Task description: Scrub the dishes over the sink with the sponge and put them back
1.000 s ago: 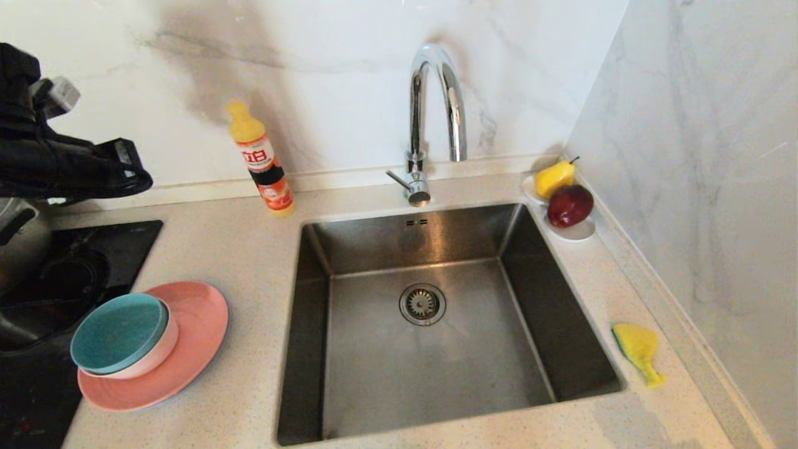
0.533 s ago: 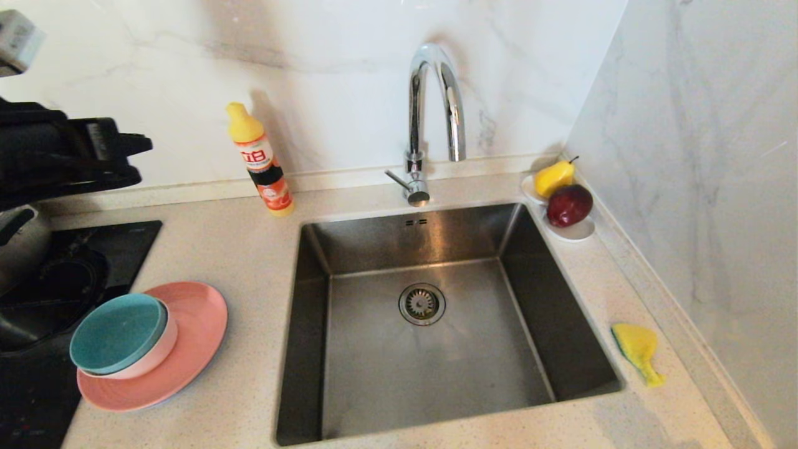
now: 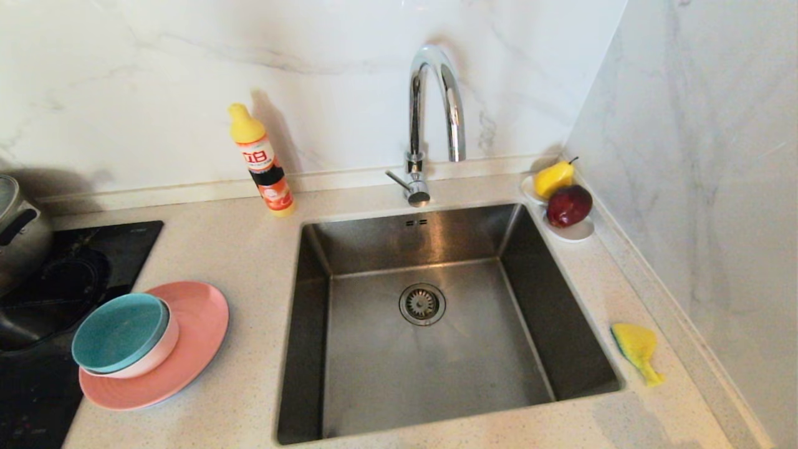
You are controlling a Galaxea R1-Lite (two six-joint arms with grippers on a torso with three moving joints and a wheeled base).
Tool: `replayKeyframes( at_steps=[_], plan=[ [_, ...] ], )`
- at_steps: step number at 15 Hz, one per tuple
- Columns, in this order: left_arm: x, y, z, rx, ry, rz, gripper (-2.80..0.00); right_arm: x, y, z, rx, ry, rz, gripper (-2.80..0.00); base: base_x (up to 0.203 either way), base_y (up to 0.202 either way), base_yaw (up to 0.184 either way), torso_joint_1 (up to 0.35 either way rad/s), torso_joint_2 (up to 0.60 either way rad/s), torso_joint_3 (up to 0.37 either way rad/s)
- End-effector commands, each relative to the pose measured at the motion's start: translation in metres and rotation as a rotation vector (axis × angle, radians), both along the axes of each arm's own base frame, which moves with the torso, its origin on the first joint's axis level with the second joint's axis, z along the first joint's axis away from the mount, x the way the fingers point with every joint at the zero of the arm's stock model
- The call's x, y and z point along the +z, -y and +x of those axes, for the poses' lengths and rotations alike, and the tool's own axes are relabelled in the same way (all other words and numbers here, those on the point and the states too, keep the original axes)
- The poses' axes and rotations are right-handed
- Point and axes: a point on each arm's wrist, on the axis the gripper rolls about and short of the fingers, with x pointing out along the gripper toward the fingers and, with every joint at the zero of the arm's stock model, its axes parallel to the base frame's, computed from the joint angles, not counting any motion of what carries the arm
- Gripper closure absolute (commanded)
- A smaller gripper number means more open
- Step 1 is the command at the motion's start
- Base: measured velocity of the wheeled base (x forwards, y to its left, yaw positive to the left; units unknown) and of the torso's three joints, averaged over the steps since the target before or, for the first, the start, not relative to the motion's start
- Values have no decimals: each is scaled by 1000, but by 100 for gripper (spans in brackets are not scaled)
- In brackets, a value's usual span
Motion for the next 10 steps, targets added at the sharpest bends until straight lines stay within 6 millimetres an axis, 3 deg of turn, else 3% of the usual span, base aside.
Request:
replayKeyframes(
  at_steps=[1, 3, 5, 6, 10],
  plan=[
    [-51, -1, -54, 3, 109, -1, 0, 0, 0, 0, 1, 1, 0, 0, 0, 0, 0, 0, 0, 0],
    [-111, -1, -47, 16, -50, 4, 0, 0, 0, 0, 1, -2, 0, 0, 0, 0, 0, 0, 0, 0],
    [-154, -1, -30, 25, -204, 48, 0, 0, 0, 0, 1, -1, 0, 0, 0, 0, 0, 0, 0, 0],
    [-166, -1, -24, 23, -221, 66, 0, 0, 0, 0, 1, 1, -1, 0, 0, 0, 0, 0, 0, 0],
    [-169, 0, -19, 2, -169, 78, 0, 0, 0, 0, 1, 1, -1, 0, 0, 0, 0, 0, 0, 0]
  ],
)
